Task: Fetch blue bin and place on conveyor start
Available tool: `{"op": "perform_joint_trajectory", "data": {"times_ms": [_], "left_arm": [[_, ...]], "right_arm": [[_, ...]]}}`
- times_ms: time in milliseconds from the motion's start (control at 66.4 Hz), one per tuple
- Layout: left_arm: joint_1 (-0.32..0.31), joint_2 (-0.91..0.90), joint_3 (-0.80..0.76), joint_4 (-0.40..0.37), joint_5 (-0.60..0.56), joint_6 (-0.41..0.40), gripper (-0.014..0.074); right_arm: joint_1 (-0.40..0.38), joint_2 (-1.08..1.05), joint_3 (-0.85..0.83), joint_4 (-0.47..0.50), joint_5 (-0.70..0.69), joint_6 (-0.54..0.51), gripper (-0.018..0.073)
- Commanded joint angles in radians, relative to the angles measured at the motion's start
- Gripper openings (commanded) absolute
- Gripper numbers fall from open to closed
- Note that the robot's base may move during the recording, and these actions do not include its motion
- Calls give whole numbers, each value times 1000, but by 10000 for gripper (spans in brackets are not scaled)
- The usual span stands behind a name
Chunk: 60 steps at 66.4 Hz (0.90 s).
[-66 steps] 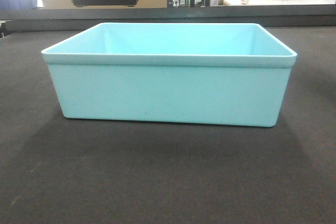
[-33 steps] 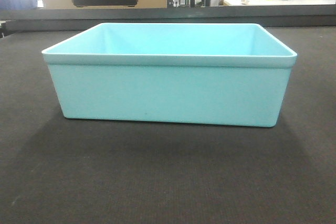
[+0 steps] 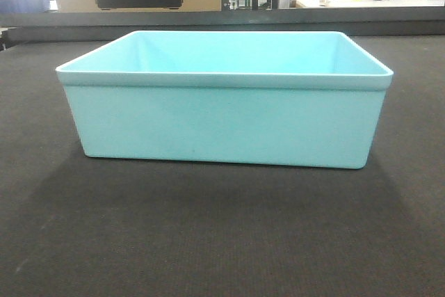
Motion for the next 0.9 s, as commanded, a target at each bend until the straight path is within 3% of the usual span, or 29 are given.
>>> {"op": "perform_joint_trajectory", "data": {"times_ms": [0,738,829,889], "left_arm": [[3,-21,1,20,-14,0,-111],[3,-20,1,22,-14,0,-111],[16,-20,5,-12,-6,0,-111],[45,-26,5,-41,-4,59,-111]], "right_arm": [[-4,-30,0,-10,-43,-8,-162],[-4,-32,0,-10,-57,-8,-162],[-4,-32,0,-10,-57,-8,-162],[-4,-32,0,-10,-57,-8,-162]]}}
